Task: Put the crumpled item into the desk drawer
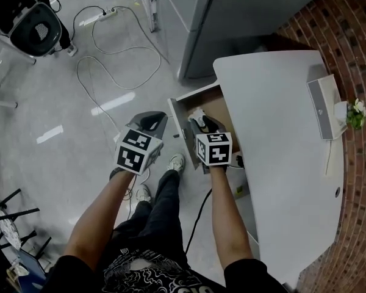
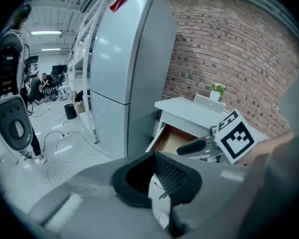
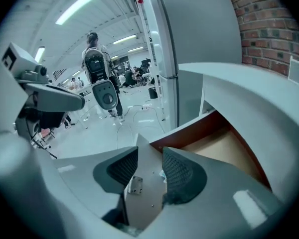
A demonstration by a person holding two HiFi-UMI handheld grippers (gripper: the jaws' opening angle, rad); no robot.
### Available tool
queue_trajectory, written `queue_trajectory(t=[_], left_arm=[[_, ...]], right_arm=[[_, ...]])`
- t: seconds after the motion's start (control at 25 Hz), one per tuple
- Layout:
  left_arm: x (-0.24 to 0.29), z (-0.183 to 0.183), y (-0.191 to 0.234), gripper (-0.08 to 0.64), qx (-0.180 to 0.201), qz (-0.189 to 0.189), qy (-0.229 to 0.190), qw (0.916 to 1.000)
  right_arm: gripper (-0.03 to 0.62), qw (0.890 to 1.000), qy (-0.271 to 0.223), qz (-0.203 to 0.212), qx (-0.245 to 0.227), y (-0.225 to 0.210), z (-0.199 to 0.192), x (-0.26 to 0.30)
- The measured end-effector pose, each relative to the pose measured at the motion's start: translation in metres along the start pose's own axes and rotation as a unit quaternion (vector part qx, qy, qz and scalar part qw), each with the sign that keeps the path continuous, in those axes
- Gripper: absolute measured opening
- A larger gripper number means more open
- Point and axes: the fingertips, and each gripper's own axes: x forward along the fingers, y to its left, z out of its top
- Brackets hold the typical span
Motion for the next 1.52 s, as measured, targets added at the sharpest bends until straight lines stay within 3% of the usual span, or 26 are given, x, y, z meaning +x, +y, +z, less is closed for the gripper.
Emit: queue_trajectory(t=[0.44, 0.88, 1.24, 1.52], left_arm=[[-0.065, 0.035, 0.024, 0.005, 0.009, 0.047, -0.034, 0.9983], [-0.14, 0.065, 0.048, 0.005, 0.007, 0.077, -0.084, 0.9935], [-0.186, 0.081, 0.053, 0.005, 0.017, 0.071, -0.121, 0.99], [-0.219, 0.086, 0.041, 0.005, 0.048, 0.048, -0.133, 0.9888]], right_arm=[[0.137, 0.998, -0.031, 0.018, -0.051, 0.05, 0.061, -0.041], [0.106, 0.993, -0.077, 0.006, -0.087, 0.089, 0.126, -0.091], [0.08, 0.99, -0.112, -0.014, -0.09, 0.121, 0.147, -0.132], [0.054, 0.984, -0.149, -0.025, -0.089, 0.154, 0.161, -0.169]])
